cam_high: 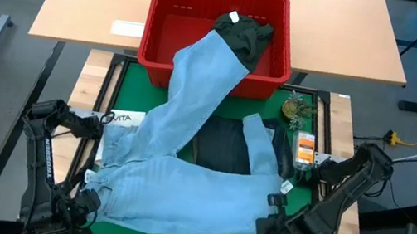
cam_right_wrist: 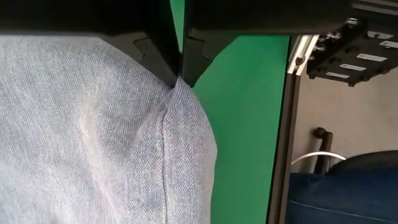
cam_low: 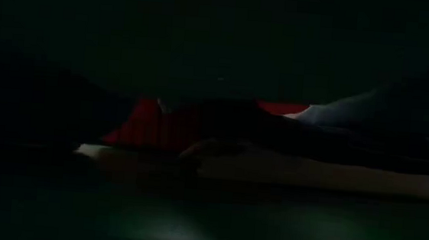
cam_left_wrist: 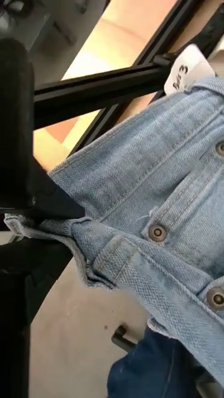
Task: Fold Laundry from Bin
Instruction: Fold the light blue jeans
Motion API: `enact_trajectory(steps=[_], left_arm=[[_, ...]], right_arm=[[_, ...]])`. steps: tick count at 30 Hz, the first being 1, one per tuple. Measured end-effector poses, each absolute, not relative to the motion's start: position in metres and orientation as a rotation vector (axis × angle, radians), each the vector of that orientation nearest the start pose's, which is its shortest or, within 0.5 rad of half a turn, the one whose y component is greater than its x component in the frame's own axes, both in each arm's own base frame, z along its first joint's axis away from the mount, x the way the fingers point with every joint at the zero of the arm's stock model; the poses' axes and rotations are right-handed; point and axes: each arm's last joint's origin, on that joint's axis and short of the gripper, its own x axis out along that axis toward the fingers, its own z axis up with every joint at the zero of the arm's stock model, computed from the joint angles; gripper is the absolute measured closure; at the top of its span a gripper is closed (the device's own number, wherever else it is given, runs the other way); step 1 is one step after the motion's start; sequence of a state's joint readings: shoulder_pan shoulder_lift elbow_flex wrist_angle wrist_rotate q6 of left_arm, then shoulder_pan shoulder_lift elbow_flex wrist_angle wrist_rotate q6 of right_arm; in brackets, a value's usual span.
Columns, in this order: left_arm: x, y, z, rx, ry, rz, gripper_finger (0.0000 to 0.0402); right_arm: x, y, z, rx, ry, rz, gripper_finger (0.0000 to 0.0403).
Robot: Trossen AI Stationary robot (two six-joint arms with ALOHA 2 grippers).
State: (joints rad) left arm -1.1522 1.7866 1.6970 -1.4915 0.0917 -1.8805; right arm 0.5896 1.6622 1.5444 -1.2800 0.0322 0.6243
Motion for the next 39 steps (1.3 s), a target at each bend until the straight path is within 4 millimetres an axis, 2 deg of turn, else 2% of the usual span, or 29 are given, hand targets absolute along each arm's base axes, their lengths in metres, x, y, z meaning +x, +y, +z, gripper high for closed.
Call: enact_trajectory(steps=[8,17,21,26,30,34,39], left_arm=[[0.13,-0.299,0.303,-0.665,1.571,0.657,0.0322],[0.132,-0.3,0.303,-0.687,1.577,0.645,0.0252],[0.133,-0.303,0.303,-0.703,1.592,0.62,0.0234],[0.132,-0.303,0.303,-0.678,1.628,0.585,0.0234],[0.138,-0.301,0.303,-0.63,1.43,0.545,0.0241],[0.149,-0.296,0.304,-0.592,1.202,0.536,0.0243],[0.167,-0.287,0.303,-0.525,1.129,0.526,0.0243]], right_arm=[[0.263,0.175,0.295,0.088,1.445,0.038,0.0361],[0.263,0.175,0.295,0.081,1.443,0.037,0.026],[0.264,0.17,0.294,0.034,1.466,0.085,0.0232],[0.266,0.151,0.294,-0.033,1.538,0.091,0.0224],[0.266,0.128,0.296,-0.114,1.589,0.006,0.0224],[0.268,0.101,0.303,-0.243,1.534,-0.155,0.0224],[0.271,0.056,0.316,-0.194,1.48,-0.305,0.0223]])
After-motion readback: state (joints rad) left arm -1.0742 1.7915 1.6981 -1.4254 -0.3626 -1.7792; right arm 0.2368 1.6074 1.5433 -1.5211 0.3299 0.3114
